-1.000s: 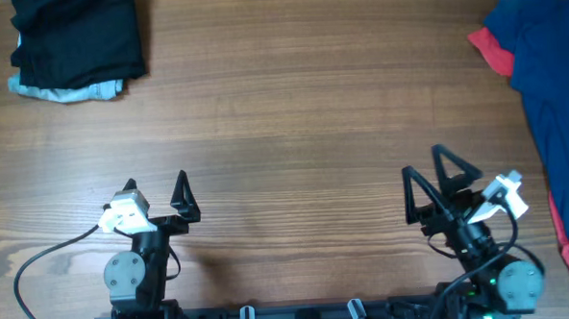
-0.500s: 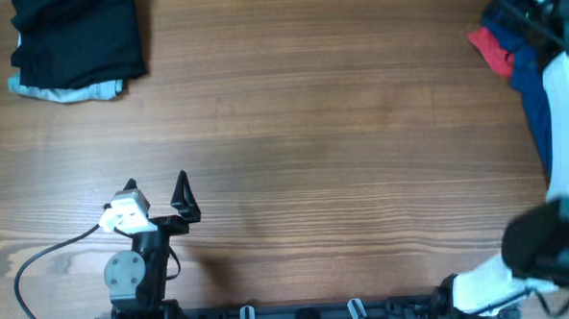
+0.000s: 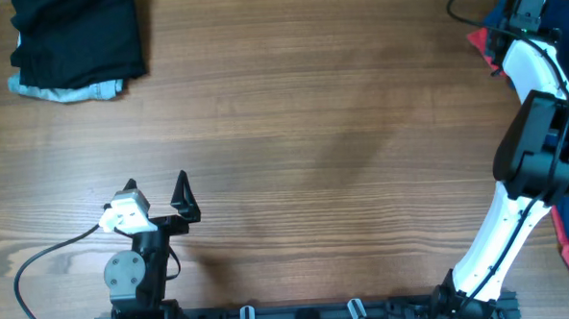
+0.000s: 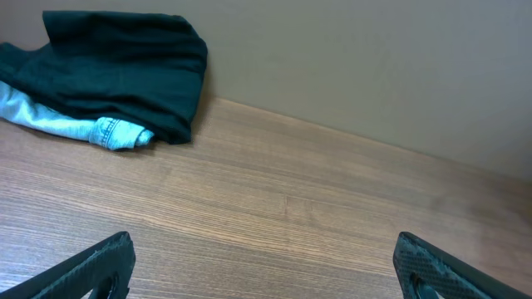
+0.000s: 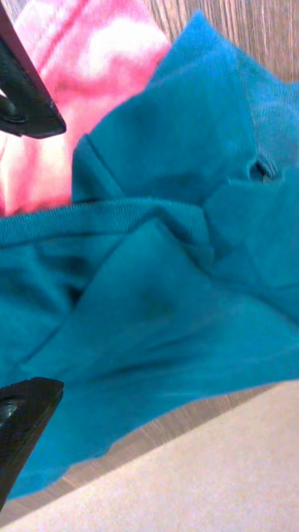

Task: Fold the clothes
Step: 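Reach the right gripper to the blue shirt pile and grasp it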

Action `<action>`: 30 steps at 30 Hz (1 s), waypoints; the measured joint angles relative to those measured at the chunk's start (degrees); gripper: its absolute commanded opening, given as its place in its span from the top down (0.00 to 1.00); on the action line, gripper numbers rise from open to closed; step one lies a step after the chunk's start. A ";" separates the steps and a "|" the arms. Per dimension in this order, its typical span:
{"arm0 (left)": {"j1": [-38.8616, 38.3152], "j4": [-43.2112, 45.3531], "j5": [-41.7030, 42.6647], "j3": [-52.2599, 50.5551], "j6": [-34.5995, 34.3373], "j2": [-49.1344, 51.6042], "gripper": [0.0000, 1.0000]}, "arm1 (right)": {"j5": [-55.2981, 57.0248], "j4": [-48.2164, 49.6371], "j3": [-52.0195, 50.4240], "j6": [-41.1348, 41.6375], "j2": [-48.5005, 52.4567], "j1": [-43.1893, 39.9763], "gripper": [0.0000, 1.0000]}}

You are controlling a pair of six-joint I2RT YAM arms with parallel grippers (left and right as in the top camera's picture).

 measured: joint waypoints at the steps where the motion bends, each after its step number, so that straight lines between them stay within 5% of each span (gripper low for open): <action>1: 0.00 0.00 0.00 0.00 -0.02 0.00 0.00 | 0.22 0.24 0.00 -0.09 0.02 -0.22 0.05; 14: 0.00 0.00 0.00 0.00 -0.02 0.00 0.00 | -0.46 2.29 0.09 0.20 5.16 -2.23 0.08; 17: 0.00 0.02 0.00 0.00 -0.02 0.00 0.00 | -0.94 2.03 0.07 1.92 5.20 -3.15 0.35; 19: 0.00 0.00 0.00 0.00 -0.02 0.00 0.00 | -1.44 1.51 0.07 2.14 5.35 -3.89 0.36; 21: 0.00 0.02 0.00 0.00 -0.02 0.00 0.00 | -1.86 1.16 0.07 2.80 5.44 -4.50 0.51; 27: 0.00 0.00 0.00 0.00 -0.02 0.00 0.00 | -2.82 -1.42 0.50 7.54 5.38 -4.52 0.51; 30: 0.00 0.00 0.00 0.00 0.00 0.00 0.00 | -6.49 -2.97 0.50 10.14 3.45 -4.85 0.67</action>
